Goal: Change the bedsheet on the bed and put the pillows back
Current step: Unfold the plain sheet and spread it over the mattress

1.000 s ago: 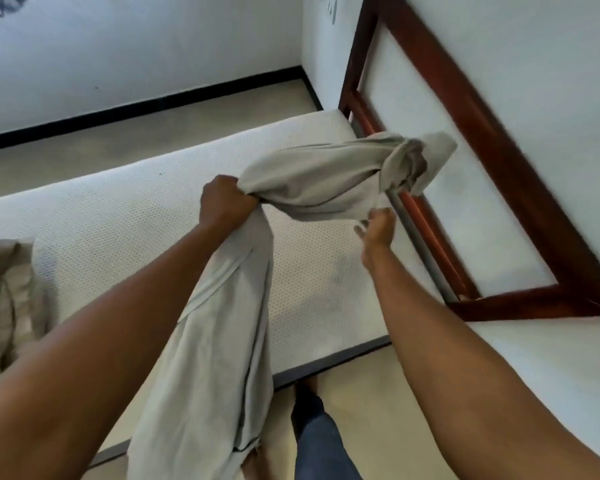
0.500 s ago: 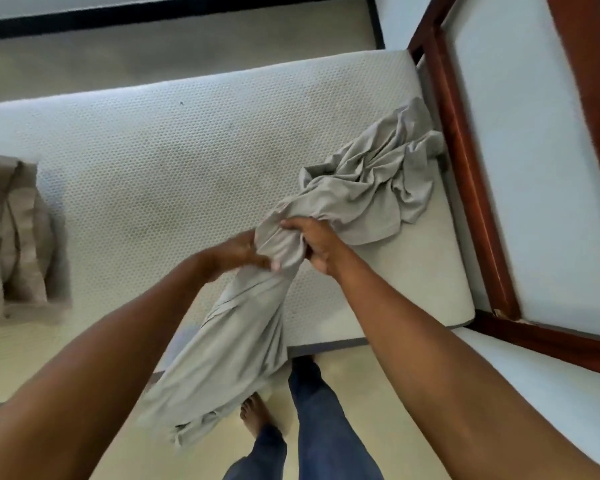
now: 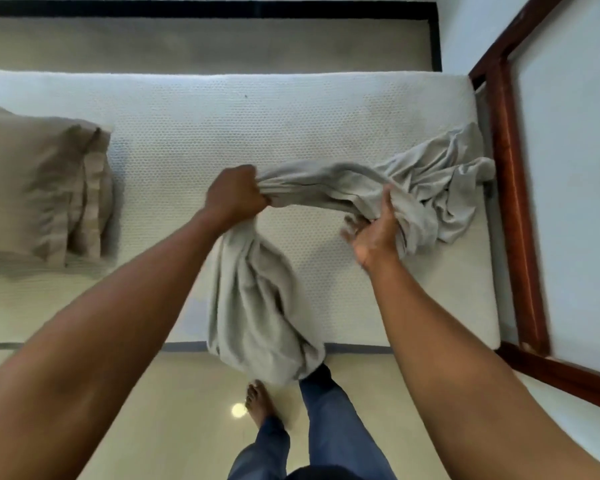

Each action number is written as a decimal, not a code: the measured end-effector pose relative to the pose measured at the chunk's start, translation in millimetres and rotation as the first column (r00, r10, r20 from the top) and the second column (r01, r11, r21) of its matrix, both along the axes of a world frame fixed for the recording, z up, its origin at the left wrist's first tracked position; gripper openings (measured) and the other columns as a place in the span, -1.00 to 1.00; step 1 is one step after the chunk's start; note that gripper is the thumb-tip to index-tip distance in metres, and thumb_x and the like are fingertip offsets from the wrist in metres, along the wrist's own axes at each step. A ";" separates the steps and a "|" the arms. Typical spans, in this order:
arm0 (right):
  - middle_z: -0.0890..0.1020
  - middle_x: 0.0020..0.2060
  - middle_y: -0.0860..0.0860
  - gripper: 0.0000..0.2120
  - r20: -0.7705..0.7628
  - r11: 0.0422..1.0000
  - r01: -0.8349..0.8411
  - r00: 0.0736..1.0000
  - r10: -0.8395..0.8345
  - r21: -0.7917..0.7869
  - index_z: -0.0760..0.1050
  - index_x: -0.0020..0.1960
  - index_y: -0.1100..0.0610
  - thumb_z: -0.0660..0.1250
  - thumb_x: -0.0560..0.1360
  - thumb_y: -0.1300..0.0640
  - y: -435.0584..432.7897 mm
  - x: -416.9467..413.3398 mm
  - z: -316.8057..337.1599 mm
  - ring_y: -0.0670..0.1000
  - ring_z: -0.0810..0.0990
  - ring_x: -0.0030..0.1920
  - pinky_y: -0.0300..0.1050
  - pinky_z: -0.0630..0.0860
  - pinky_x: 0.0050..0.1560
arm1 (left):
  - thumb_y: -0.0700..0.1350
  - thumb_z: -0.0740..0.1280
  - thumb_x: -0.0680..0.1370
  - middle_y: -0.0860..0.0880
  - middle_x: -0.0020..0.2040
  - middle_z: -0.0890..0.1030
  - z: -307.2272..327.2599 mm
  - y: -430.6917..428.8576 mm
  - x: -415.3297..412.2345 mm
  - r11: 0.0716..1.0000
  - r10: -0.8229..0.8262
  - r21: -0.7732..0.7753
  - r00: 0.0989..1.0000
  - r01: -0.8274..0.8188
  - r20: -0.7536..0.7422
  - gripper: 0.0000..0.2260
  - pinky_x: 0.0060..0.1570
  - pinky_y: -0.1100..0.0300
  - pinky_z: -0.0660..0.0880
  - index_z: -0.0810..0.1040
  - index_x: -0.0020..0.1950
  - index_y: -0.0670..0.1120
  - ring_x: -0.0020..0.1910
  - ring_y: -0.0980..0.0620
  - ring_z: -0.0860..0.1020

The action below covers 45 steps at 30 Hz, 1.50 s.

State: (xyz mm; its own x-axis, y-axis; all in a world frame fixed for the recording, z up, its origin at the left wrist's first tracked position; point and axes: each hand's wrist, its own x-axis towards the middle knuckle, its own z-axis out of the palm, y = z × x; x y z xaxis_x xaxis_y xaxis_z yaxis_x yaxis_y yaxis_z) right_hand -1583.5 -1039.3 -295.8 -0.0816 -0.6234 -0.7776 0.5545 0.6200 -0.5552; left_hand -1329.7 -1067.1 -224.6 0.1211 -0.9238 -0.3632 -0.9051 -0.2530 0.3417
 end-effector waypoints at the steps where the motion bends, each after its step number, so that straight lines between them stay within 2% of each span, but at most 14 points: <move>1: 0.60 0.15 0.02 -0.15 0.034 0.989 -0.145 0.989 0.145 0.003 0.52 0.41 0.01 0.43 0.27 -0.46 14.3 19.5 2.0 0.07 0.53 0.13 0.06 0.47 0.06 | 0.13 0.52 0.31 -0.08 -0.09 0.61 12.0 -3.6 -10.5 1.000 0.016 -0.015 0.999 -0.016 -0.043 -0.62 -0.15 0.12 0.45 0.57 -0.02 -0.05 -0.08 -0.10 0.58; 4: 0.66 0.14 -0.02 -0.47 0.014 0.765 -0.632 0.769 0.639 -0.123 0.53 0.37 0.03 0.50 0.46 -0.13 45.6 83.6 22.6 0.05 0.59 0.20 -0.04 0.50 0.19 | 0.07 0.59 0.26 0.00 -0.10 0.60 39.7 -2.9 -28.0 0.999 -0.047 -0.029 0.967 0.041 -0.249 -0.61 -0.16 0.15 0.43 0.60 -0.02 -0.05 -0.07 -0.05 0.58; 6: 0.67 0.17 0.02 -0.69 -0.080 0.630 -0.766 0.641 0.764 -0.126 0.55 0.28 0.06 0.46 0.56 0.07 49.1 122.0 42.3 0.07 0.62 0.24 -0.04 0.54 0.25 | 0.04 0.61 0.33 0.01 -0.04 0.66 50.5 9.7 -14.9 0.999 -0.023 0.007 0.844 0.031 -0.536 -0.65 -0.02 0.11 0.55 0.66 0.04 -0.03 -0.03 0.02 0.63; 11: 0.65 0.25 0.16 -0.69 0.057 0.752 -0.609 0.766 0.640 -0.254 0.56 0.32 0.17 0.31 0.66 0.04 16.6 184.9 63.4 0.14 0.60 0.32 0.15 0.50 0.38 | 0.20 0.54 0.40 -0.12 0.28 0.62 28.5 55.7 75.1 0.940 0.274 0.199 0.271 -0.277 -0.923 -0.33 0.23 0.00 0.52 0.48 0.42 -0.04 0.28 -0.08 0.59; 15: 0.70 0.13 0.19 -0.63 0.042 0.846 -0.479 0.864 0.501 -0.235 0.59 0.21 0.20 0.24 0.67 -0.08 -3.5 222.4 68.4 0.17 0.67 0.18 0.14 0.57 0.29 | 0.23 0.66 0.21 -0.17 0.43 0.50 -10.6 78.7 125.4 0.927 0.323 0.302 0.068 -0.222 -0.944 0.02 0.35 -0.01 0.49 0.31 0.54 -0.08 0.38 -0.12 0.52; 17: 0.71 0.07 0.20 -0.64 0.127 0.917 -0.284 0.936 0.329 -0.281 0.55 0.14 0.18 0.18 0.69 -0.10 -16.3 236.7 76.3 0.21 0.66 0.15 0.15 0.56 0.27 | 0.04 0.67 0.24 -0.14 0.36 0.58 -24.0 90.1 131.3 0.926 0.377 0.368 0.170 -0.085 -0.911 -0.15 0.30 -0.09 0.53 0.42 0.47 -0.07 0.31 -0.13 0.57; 20: 0.72 -0.06 0.21 -0.62 0.282 0.954 0.036 0.958 0.052 -0.297 0.51 0.04 0.18 0.06 0.71 -0.06 -36.2 247.1 89.1 0.21 0.70 0.01 0.14 0.54 0.25 | -0.04 0.67 0.23 -0.01 0.18 0.69 -42.2 116.0 141.6 0.855 0.326 0.481 0.521 0.195 -0.789 -0.35 0.22 -0.01 0.58 0.61 0.30 -0.03 0.22 -0.05 0.63; 23: 0.69 -0.06 0.24 -0.57 0.272 0.933 0.146 0.961 -0.055 -0.329 0.57 0.05 0.25 0.12 0.64 -0.09 -40.3 244.4 99.5 0.24 0.67 0.02 0.15 0.48 0.30 | 0.22 0.51 0.17 -0.05 0.10 0.68 -46.3 109.2 189.5 0.915 0.205 0.402 0.810 0.041 -0.550 -0.31 0.06 0.11 0.54 0.65 0.23 -0.07 0.16 -0.12 0.62; 25: 0.67 0.05 0.22 -0.49 0.198 0.929 0.193 0.971 -0.135 -0.315 0.56 0.20 0.23 0.10 0.66 -0.18 -39.6 242.0 92.2 0.23 0.61 0.17 0.13 0.49 0.32 | 0.16 0.38 0.30 -0.20 0.01 0.68 -34.7 79.3 235.6 0.986 0.165 0.070 0.937 -0.151 -0.309 -0.52 -0.03 0.03 0.50 0.65 0.07 -0.14 0.06 -0.21 0.63; 28: 0.69 0.05 0.16 -0.47 0.178 0.905 0.311 0.947 -0.269 -0.288 0.55 0.28 0.17 0.02 0.70 -0.20 -34.5 256.9 75.4 0.15 0.65 0.10 0.02 0.63 0.08 | -0.05 0.36 0.44 -0.26 -0.06 0.65 5.5 25.2 287.7 0.911 0.229 -0.301 0.954 -0.280 -0.193 -0.77 -0.10 -0.01 0.48 0.55 0.02 -0.15 -0.03 -0.28 0.62; 31: 0.60 0.24 0.22 -0.37 0.123 0.914 0.363 0.930 -0.345 -0.182 0.47 0.39 0.09 -0.05 0.66 -0.34 -22.5 289.5 49.2 0.22 0.60 0.20 0.17 0.60 0.17 | -0.16 0.32 0.44 -0.27 -0.05 0.66 24.9 -1.7 299.9 0.899 0.148 -0.416 0.989 -0.136 -0.005 -0.75 -0.07 -0.03 0.48 0.52 0.11 -0.16 -0.03 -0.31 0.62; 35: 0.54 0.22 0.22 -0.17 0.101 0.989 0.147 0.984 -0.146 -0.001 0.24 0.55 0.11 -0.06 0.56 -0.50 10.6 344.3 7.7 0.26 0.53 0.28 0.27 0.50 0.28 | -0.15 0.37 0.42 -0.26 -0.08 0.65 -12.6 24.7 300.9 0.955 -0.012 -0.297 0.999 0.002 -0.033 -0.73 -0.16 -0.01 0.51 0.52 0.09 -0.19 -0.07 -0.29 0.62; 41: 0.63 0.22 0.12 -0.51 0.036 0.919 -0.382 0.924 0.380 0.103 0.51 0.37 0.11 0.25 0.61 -0.21 53.3 413.9 -18.5 0.10 0.59 0.21 0.11 0.55 0.16 | -0.14 0.49 0.43 -0.13 0.14 0.67 -79.9 86.1 323.8 0.989 -0.141 -0.005 0.917 0.150 -0.373 -0.53 0.15 0.12 0.53 0.56 0.33 -0.15 0.13 -0.07 0.63; 45: 0.55 0.28 0.09 -0.59 -0.019 0.923 -0.369 0.928 0.373 0.108 0.46 0.41 0.12 0.32 0.62 0.00 45.2 421.8 -45.1 0.09 0.54 0.26 0.16 0.51 0.31 | 0.05 0.52 0.37 -0.11 0.41 0.47 -130.6 104.0 355.1 0.996 -0.073 0.033 0.977 0.082 -0.203 -0.27 0.33 -0.03 0.44 0.37 0.50 -0.03 0.40 -0.12 0.42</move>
State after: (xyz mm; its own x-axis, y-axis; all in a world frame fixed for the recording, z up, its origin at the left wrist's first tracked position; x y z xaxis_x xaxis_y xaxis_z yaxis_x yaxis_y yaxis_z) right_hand -1161.7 -994.1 -340.9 0.1099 -0.5336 -0.8385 0.2535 0.8308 -0.4955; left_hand -974.6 -963.1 -355.1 -0.0296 -0.9115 -0.4103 -0.8364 -0.2021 0.5095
